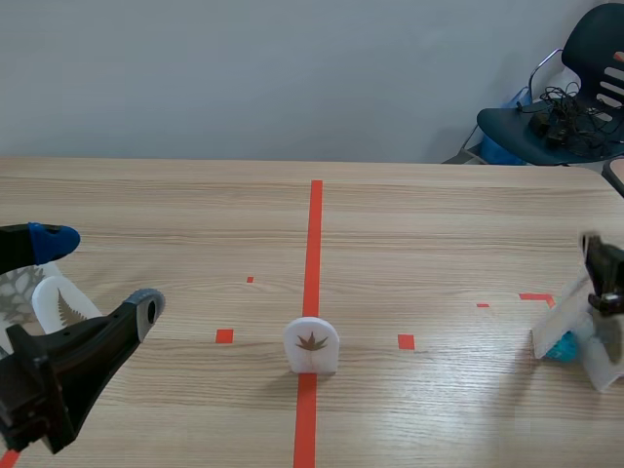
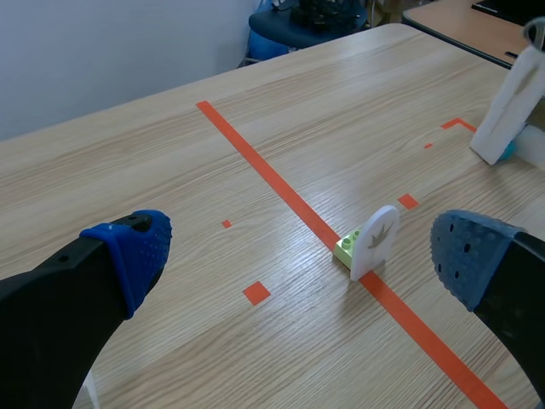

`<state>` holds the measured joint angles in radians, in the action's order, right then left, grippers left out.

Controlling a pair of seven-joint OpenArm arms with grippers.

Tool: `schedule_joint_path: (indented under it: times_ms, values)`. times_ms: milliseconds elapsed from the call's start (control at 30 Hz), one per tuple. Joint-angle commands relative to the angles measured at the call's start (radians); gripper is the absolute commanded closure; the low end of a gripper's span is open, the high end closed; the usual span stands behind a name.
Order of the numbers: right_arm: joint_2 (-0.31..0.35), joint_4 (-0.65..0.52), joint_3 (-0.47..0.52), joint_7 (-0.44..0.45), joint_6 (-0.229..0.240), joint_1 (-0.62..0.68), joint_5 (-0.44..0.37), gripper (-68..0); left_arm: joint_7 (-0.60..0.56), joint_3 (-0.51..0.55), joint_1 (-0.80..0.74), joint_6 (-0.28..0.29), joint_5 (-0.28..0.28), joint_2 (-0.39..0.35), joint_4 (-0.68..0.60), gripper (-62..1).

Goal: Do the leaf sorting experiment

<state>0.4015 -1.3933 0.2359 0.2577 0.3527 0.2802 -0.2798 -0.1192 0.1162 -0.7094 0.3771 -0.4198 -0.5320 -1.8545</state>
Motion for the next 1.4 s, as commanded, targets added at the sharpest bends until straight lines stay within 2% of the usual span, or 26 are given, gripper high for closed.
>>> schedule_joint_path:
  times_ms: [0, 133, 200, 300, 467, 567, 667, 800, 933, 1100, 1200, 1367]
  values:
    - [0.008, -0.062, 0.002, -0.021, 0.013, -0.011, -0.023, -43.9, -0.011, 0.000, -0.002, 0.002, -0.006, 0.005, -0.009, -62.3]
    - [0.008, -0.188, 0.002, -0.098, 0.061, -0.003, -0.067, -45.8, -0.011, 0.000, -0.002, 0.002, -0.006, 0.005, -0.009, -62.3]
    - [0.009, -0.246, 0.002, -0.127, 0.090, 0.009, -0.083, -52.6, -0.011, 0.000, -0.002, 0.002, -0.006, 0.005, -0.009, -62.3]
    - [0.009, -0.322, 0.002, -0.153, 0.140, 0.035, -0.119, -67.9, -0.011, 0.000, -0.002, 0.002, -0.006, 0.005, -0.009, -62.3]
    - [0.013, -0.408, 0.002, -0.235, 0.227, 0.085, -0.198, -67.9, -0.010, 0.000, -0.002, 0.003, -0.006, 0.005, -0.009, -62.3]
    - [0.020, -0.435, 0.002, -0.241, 0.229, 0.108, -0.251, -67.9, 0.031, -0.005, -0.002, 0.014, -0.006, 0.005, -0.009, -62.3]
    - [0.026, -0.441, 0.002, -0.249, 0.232, 0.106, -0.252, -67.9, 0.077, -0.026, 0.010, 0.022, 0.000, 0.005, 0.004, -62.3]
    - [0.026, -0.441, 0.002, -0.261, 0.232, 0.106, -0.252, -67.9, 0.087, -0.101, 0.063, 0.022, 0.066, 0.005, 0.079, -62.3]
    - [0.026, -0.441, 0.002, -0.264, 0.232, 0.106, -0.252, -67.9, 0.080, -0.204, 0.178, 0.022, 0.112, 0.034, 0.209, -62.3]
    - [0.025, -0.441, 0.002, -0.273, 0.232, 0.106, -0.252, -67.9, 0.018, -0.334, 0.352, 0.022, 0.219, 0.112, 0.419, -62.3]
    - [0.025, -0.441, 0.002, -0.282, 0.232, 0.106, -0.252, -67.9, -0.024, -0.409, 0.455, 0.022, 0.266, 0.156, 0.547, -62.3]
    - [0.025, -0.440, 0.002, -0.298, 0.232, 0.106, -0.251, -67.9, -0.093, -0.512, 0.576, 0.029, 0.293, 0.217, 0.692, -62.3]
